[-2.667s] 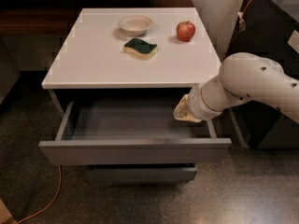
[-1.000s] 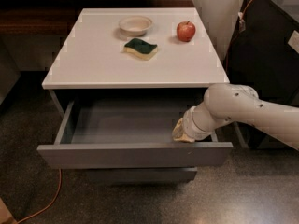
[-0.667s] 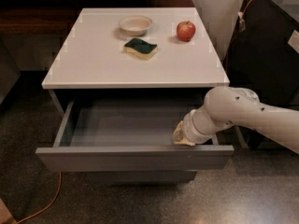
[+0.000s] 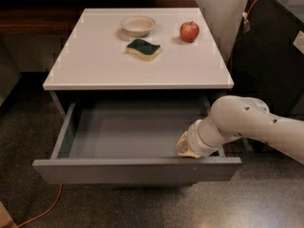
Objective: Open top drawer
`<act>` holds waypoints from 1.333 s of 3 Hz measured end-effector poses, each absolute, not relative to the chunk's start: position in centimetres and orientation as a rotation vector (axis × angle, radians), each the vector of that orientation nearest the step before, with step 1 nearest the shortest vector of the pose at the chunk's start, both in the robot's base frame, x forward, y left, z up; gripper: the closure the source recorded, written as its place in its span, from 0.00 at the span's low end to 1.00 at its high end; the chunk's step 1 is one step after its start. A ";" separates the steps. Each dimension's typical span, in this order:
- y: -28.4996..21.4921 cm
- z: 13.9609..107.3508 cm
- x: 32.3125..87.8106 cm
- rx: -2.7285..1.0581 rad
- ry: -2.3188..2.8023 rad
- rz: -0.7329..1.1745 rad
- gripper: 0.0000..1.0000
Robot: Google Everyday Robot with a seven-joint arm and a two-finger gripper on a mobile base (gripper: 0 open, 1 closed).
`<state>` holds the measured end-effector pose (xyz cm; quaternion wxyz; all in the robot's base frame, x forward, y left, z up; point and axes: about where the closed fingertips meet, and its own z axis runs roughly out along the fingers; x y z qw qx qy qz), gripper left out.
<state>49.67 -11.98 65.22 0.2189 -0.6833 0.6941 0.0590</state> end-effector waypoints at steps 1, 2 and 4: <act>-12.1 65.4 47.7 -1.875 1.927 0.164 1.00; -12.2 65.4 46.4 -1.861 1.934 0.164 1.00; -11.5 65.1 46.1 -1.873 1.959 0.166 1.00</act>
Offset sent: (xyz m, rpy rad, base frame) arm -0.0606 -0.0059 0.0020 0.0238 -0.0034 -0.0493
